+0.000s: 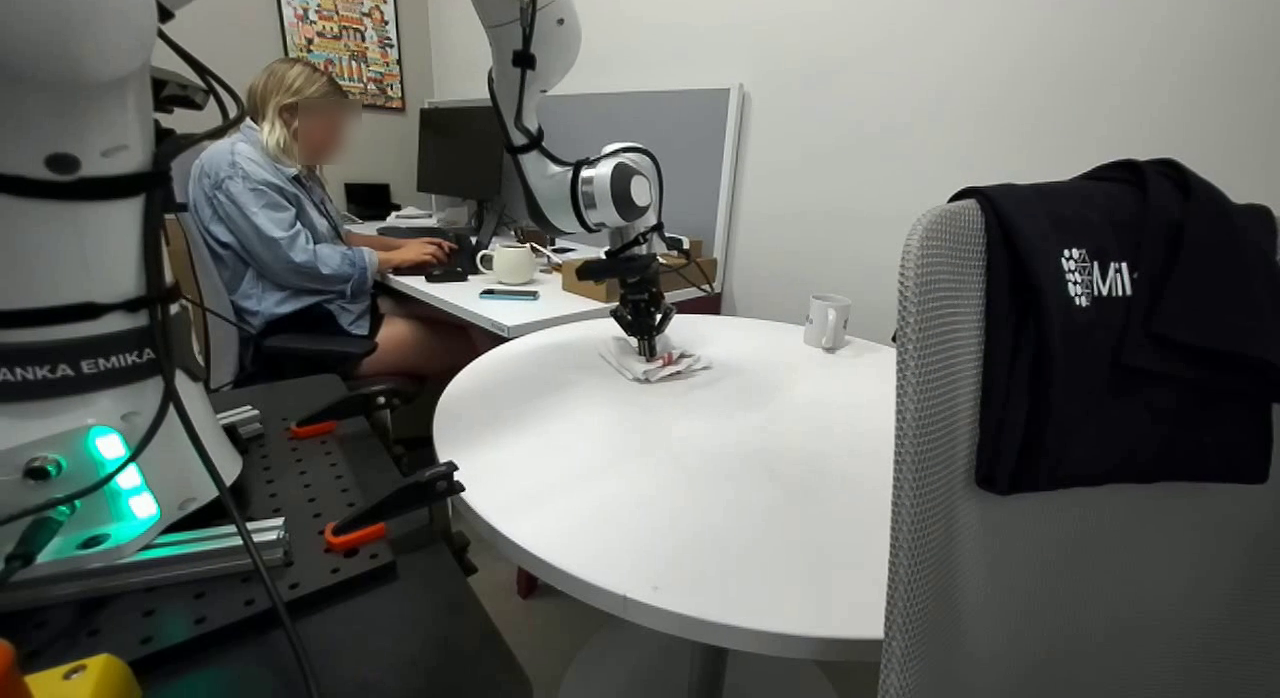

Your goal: Use the towel to wipe the table

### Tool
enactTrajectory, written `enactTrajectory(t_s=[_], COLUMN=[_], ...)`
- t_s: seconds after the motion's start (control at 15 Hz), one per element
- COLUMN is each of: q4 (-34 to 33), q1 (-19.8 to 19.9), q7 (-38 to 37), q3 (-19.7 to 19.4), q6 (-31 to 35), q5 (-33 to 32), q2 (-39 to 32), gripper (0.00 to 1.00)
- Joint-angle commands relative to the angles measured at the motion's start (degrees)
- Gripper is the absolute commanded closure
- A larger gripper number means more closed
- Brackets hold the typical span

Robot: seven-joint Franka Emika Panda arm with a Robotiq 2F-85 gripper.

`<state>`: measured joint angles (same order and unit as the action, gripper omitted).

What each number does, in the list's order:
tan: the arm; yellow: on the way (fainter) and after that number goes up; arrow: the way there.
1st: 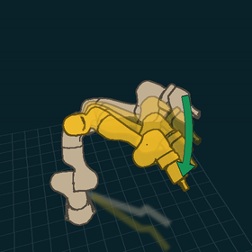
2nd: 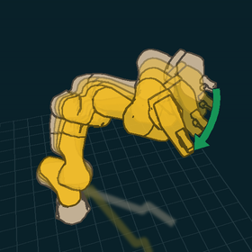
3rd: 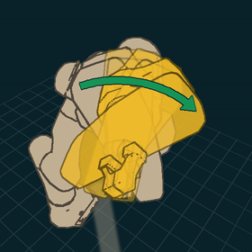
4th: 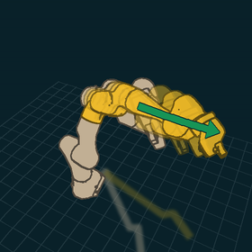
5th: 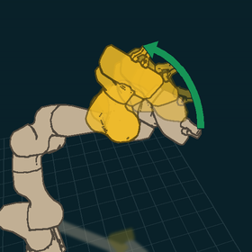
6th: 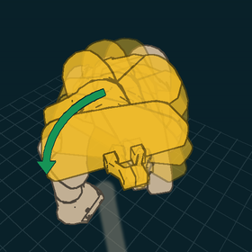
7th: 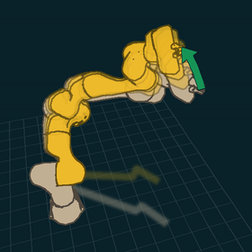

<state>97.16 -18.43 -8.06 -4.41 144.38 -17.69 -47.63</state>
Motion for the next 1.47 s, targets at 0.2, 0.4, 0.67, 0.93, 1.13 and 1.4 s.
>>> enactTrajectory(t_s=[0.2, 0.4, 0.67, 0.93, 1.13, 1.4], q4=[7.3, 12.5, 18.5, 24.7, 28.3, 34.1], q1=[8.2, 12.7, 18.9, 23.4, 25.7, 25.8], q7=[-0.2, 0.5, 1.5, 1.8, 1.8, 1.5], q3=[-3.4, -4.5, -5.4, -7.2, -9.8, -12.3], q6=[1.9, 3.6, 6.8, 10.3, 12.4, 14.7], q5=[0.6, 1.2, 3.1, 4.8, 5.1, 4.2], q2=[2.5, 5.5, 8.0, 10.8, 12.9, 15.5], gripper=[0.97, 0.97, 0.97, 0.97, 0.97, 0.97])
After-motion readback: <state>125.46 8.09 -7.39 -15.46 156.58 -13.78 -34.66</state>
